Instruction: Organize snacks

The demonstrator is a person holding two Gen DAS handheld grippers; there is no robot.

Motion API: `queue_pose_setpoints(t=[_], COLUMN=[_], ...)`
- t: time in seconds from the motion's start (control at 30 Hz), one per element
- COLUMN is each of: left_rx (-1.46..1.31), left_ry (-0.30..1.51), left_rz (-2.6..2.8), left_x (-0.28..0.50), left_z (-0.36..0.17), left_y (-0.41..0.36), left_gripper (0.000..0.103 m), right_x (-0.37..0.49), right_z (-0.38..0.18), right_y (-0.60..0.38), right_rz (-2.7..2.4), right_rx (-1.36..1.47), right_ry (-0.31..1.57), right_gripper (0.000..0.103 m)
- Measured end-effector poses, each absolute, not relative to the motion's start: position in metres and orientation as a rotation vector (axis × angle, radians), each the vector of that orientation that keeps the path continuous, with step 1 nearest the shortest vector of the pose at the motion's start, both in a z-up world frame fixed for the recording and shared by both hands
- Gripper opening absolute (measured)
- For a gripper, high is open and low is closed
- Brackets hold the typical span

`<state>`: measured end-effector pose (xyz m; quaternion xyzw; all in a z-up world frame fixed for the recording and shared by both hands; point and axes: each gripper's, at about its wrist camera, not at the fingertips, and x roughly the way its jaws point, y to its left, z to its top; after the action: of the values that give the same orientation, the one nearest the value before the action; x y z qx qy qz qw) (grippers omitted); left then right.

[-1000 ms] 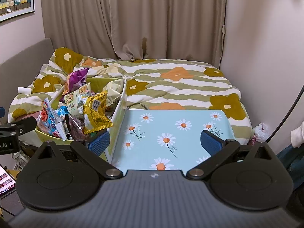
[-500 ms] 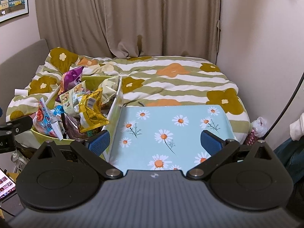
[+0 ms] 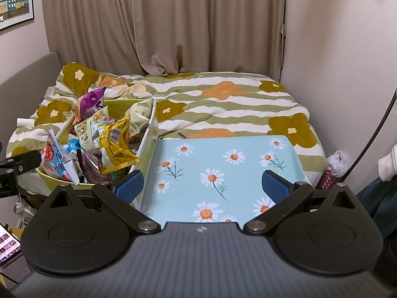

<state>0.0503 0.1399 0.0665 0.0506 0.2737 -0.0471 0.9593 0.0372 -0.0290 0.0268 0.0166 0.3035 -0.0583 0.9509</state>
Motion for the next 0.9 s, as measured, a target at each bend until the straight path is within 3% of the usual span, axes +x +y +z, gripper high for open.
queue_pose_setpoints(t=[0.9], left_rx=[0.101], left_ry=[0.559], left_rz=[-0.091], left_x=[0.0571], left_z=[0.0614], left_y=[0.1385], left_gripper=[0.103], right_x=[0.0388], right_z=[0.0228], right_y=[-0.032], right_rz=[-0.124], right_rx=[0.039], right_ry=[0.62], right_gripper=[0.103])
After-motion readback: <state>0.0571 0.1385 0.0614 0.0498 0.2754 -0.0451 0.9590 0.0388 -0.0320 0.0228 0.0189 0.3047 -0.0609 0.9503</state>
